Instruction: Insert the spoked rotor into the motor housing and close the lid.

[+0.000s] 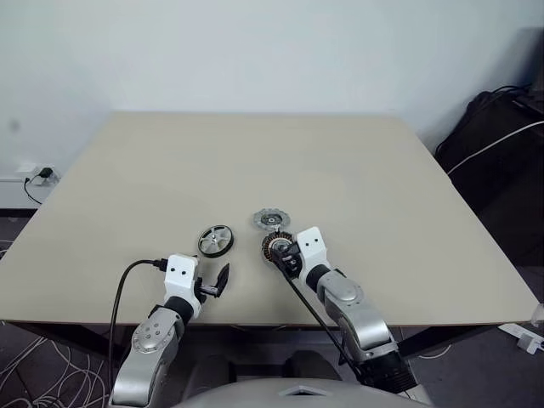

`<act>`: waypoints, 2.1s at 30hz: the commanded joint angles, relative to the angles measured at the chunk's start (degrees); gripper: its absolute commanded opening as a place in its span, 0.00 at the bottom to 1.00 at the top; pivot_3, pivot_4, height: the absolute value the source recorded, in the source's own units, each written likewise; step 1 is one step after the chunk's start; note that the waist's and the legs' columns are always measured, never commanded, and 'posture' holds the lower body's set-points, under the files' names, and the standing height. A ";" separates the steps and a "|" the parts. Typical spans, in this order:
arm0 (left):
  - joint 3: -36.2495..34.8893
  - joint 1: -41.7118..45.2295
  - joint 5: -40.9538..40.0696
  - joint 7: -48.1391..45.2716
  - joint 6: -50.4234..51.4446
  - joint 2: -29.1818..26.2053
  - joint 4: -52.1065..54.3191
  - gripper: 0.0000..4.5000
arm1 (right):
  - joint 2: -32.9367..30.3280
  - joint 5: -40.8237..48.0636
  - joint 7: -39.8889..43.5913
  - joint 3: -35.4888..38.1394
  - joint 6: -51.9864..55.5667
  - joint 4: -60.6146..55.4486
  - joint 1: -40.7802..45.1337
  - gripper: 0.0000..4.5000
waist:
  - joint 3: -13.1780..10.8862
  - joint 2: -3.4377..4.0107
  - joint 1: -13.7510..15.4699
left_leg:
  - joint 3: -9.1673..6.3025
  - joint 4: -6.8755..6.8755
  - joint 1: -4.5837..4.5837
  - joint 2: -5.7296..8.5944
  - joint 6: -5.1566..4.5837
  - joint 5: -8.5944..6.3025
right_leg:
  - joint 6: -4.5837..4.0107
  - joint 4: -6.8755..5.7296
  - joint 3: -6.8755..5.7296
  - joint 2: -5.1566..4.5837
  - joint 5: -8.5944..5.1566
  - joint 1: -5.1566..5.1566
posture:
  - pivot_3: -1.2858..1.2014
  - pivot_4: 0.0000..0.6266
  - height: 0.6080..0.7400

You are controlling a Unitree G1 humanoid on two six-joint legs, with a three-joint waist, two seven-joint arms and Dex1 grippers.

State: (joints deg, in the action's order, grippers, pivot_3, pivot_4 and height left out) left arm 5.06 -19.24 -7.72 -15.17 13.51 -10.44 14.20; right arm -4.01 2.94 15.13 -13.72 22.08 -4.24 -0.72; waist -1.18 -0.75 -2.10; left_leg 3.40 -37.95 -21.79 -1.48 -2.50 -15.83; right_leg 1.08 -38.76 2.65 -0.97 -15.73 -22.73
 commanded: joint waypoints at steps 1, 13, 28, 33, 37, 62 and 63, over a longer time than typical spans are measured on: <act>-0.01 0.57 -0.13 -0.19 -0.90 0.11 2.95 1.00 | -0.11 1.89 0.56 1.01 1.45 -8.46 -0.07 0.68 | 0.00 0.00 -0.01 | 0.00 0.00 0.00 0.00 0.00 0.00 | 0.01 0.00 0.00 0.00 0.00 0.00 | 0.52 0.00 1.00; 0.48 1.16 -0.05 -0.27 -0.81 0.34 2.31 1.00 | -0.40 -6.43 -2.99 -7.20 15.35 -5.34 7.66 0.00 | 0.03 -0.05 0.01 | -0.01 -0.02 0.10 0.00 0.00 0.00 | -0.05 0.00 -0.01 -0.01 0.02 -0.08 | 0.52 0.00 1.00; -0.04 0.25 -0.12 0.19 -1.08 0.48 2.96 1.00 | -0.07 -8.50 -5.02 -6.48 17.01 0.19 9.39 0.00 | 0.02 -0.06 -0.04 | -0.01 -0.02 0.01 0.03 0.00 0.00 | -0.03 0.00 -0.04 -0.03 0.02 -0.05 | 0.52 0.00 1.00; 0.09 0.62 -0.17 0.00 -0.91 0.43 2.84 1.00 | -0.77 -8.37 -5.26 -5.25 17.14 -0.91 8.01 0.00 | 0.05 -0.09 -0.01 | -0.01 -0.02 0.04 0.03 0.00 0.00 | -0.03 0.00 -0.05 -0.03 0.02 -0.04 | 0.52 0.00 1.00; 0.15 0.85 -0.21 -0.14 -0.90 0.42 2.65 1.00 | -1.63 -8.19 -4.81 -4.66 17.34 -2.64 6.56 0.00 | 0.07 -0.12 0.01 | -0.01 -0.03 0.05 0.04 0.00 0.00 | -0.02 0.01 -0.05 -0.03 0.02 -0.03 | 0.52 0.00 1.00; 0.03 1.19 -0.25 -0.25 -1.01 0.36 2.08 1.00 | -0.56 -6.52 -3.12 -4.18 12.13 -6.99 5.65 0.00 | 0.04 -0.13 -0.07 | -0.02 0.00 0.07 0.03 0.00 0.00 | 0.02 0.01 -0.05 -0.03 -0.01 -0.05 | 0.52 0.00 1.00; 0.02 1.16 -0.25 -0.23 -1.00 0.35 2.12 1.00 | -0.42 -6.59 -3.05 -4.34 11.87 -6.64 5.87 0.00 | 0.04 -0.13 -0.06 | -0.02 0.00 0.07 0.03 0.00 0.00 | 0.02 0.01 -0.05 -0.03 -0.01 -0.06 | 0.52 0.00 1.00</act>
State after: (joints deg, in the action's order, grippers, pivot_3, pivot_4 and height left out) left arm 5.06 -18.82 -7.83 -15.14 13.50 -10.29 14.20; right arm -4.86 -3.96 11.79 -18.02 35.45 -9.65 3.75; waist -1.14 -0.89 -2.17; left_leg 3.39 -37.96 -21.72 -1.45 -2.50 -15.83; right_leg 1.10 -38.75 2.60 -1.00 -15.73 -22.79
